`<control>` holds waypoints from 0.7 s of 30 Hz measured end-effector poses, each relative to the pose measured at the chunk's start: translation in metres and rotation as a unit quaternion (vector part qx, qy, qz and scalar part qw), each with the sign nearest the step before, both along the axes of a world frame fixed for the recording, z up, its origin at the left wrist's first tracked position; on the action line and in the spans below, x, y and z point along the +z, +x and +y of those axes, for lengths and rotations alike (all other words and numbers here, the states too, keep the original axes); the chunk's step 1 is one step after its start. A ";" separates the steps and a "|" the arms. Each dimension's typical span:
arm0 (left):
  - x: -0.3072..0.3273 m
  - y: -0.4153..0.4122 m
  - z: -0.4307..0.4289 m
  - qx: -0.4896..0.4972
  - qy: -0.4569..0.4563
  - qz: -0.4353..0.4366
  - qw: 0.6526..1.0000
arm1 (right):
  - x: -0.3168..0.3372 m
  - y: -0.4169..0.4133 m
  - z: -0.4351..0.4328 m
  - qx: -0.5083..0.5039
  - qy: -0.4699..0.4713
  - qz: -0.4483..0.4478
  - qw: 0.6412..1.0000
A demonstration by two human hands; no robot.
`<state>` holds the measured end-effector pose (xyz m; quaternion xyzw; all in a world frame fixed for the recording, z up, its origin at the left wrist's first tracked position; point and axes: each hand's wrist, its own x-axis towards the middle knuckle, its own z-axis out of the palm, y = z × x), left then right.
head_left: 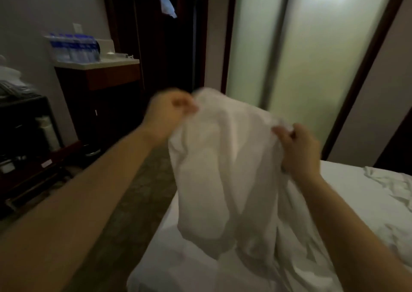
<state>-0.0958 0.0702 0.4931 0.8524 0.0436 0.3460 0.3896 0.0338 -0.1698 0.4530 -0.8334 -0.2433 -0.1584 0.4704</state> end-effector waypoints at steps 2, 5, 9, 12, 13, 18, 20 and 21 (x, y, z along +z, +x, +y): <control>-0.059 -0.020 -0.022 -0.108 0.152 0.356 0.915 | -0.037 -0.021 0.014 0.099 -0.204 0.058 0.972; -0.070 -0.028 0.016 -0.017 0.179 0.378 0.908 | -0.042 -0.001 0.011 0.069 -0.247 0.047 0.966; 0.020 -0.028 0.046 0.006 0.224 0.309 0.924 | 0.017 0.031 0.012 0.035 -0.184 -0.054 0.981; 0.026 -0.027 0.046 -0.012 0.263 0.353 0.898 | 0.033 0.039 0.015 0.041 -0.154 -0.077 0.984; 0.021 -0.027 0.045 -0.003 0.267 0.356 0.896 | 0.034 0.041 0.015 0.043 -0.141 -0.074 0.986; -0.016 -0.019 0.052 0.075 0.291 0.299 0.905 | 0.033 0.047 0.016 0.044 -0.095 -0.065 0.992; -0.032 -0.011 0.060 0.106 0.241 0.249 0.932 | 0.032 0.048 0.012 0.043 -0.078 -0.058 0.994; -0.038 -0.006 0.061 0.111 0.188 0.219 0.951 | 0.032 0.048 0.010 0.041 -0.073 -0.057 0.995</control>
